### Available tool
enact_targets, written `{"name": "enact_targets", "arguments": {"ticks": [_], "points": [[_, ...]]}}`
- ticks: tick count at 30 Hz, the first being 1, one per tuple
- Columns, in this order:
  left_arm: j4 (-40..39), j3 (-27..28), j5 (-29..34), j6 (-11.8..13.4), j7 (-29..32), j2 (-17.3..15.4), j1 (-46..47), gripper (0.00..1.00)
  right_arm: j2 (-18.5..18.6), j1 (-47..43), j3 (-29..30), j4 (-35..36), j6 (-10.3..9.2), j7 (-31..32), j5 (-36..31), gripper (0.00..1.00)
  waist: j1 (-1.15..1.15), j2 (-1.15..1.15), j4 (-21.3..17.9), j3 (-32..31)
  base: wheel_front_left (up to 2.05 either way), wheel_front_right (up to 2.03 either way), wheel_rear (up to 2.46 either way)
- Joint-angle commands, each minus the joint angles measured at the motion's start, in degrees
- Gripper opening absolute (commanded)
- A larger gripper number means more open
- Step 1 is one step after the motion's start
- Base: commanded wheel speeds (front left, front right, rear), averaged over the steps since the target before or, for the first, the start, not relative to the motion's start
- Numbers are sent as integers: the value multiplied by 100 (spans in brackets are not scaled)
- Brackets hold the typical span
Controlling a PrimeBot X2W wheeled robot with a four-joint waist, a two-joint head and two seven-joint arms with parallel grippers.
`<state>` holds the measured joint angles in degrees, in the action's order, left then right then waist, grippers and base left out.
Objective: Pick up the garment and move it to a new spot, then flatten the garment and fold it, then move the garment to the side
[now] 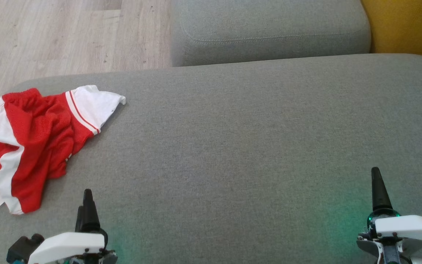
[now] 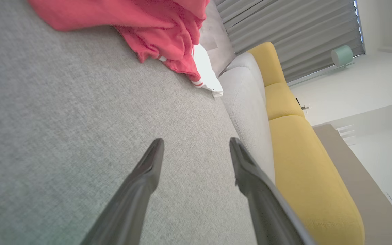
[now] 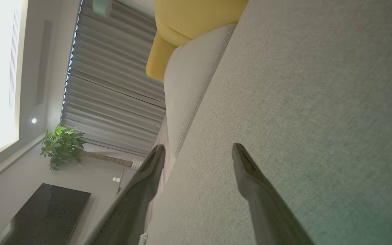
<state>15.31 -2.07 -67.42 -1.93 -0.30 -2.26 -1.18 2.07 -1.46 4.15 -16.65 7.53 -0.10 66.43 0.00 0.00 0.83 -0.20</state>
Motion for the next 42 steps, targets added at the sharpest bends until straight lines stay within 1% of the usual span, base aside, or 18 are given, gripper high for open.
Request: {"name": "enact_targets", "arguments": {"ticks": [1,18,42], "points": [[-240,6,177,33,-61,-36,271,100,36,272,-67,242,-1,-78,-175,100,0,0,1,0,0,0,0],[-441,-245,1316,254,-347,-41,341,100,45,306,-305,440,-2,-365,-1322,100,0,0,37,7,0,0,0],[-702,-624,2755,580,-733,-48,438,100,57,304,-456,624,-3,-752,-2834,100,0,0,116,-25,0,0,0]]}}
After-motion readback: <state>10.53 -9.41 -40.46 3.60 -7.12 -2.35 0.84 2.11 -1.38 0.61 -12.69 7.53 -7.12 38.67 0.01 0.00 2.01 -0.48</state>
